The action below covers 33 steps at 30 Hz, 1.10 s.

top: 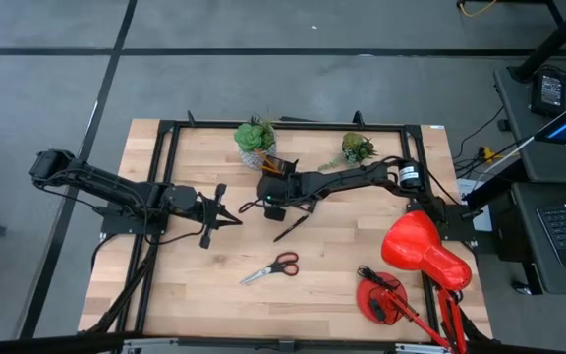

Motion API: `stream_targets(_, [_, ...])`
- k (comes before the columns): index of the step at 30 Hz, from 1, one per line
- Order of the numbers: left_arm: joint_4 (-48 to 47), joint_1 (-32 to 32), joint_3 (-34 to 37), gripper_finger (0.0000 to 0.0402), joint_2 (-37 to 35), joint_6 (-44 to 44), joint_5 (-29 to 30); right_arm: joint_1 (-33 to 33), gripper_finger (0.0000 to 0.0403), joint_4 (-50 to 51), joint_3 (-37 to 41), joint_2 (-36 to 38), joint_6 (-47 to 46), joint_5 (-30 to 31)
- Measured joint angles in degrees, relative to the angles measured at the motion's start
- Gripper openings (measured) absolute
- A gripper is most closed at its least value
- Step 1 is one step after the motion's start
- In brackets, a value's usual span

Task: Pick and place office supplies into organizer
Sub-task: Put the black red scissors into the black desk organizer

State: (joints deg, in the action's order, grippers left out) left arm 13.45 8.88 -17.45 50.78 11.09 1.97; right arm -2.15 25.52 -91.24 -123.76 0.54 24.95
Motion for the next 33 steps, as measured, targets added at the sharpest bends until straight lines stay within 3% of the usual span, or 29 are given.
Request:
stream_targets(8, [-0.04, 0.00, 0.00, 0.0002, 0.00, 0.04, -0.02, 0.41, 0.0157, 0.00, -0.02, 0.02, 0.82, -0.02])
stream_targets(15, [0.01, 0.00, 0.00, 0.0002, -0.02, 0.15, -0.02, 2.95, 0.0101, 2.43, -0.61, 2.45, 1.24, 1.10])
stream_targets(23, [2.34, 0.02, -0.05, 0.0002, -0.02, 0.13, -0.02, 7.34, 0.0011, 13.80, -9.33, 4.52, -2.81, 3.23])
stream_targets(28, [3.46, 0.02, -0.07, 0.0003, -0.02, 0.15, -0.01, 10.42, 0.0004, 17.06, -10.39, 5.75, -6.81, 3.04])
stream_targets(33, [3.61, 0.32, -0.07, 0.0001, -0.02, 0.05, -0.02, 13.59, 0.0002, 14.76, -5.33, 8.75, -11.52, 6.10])
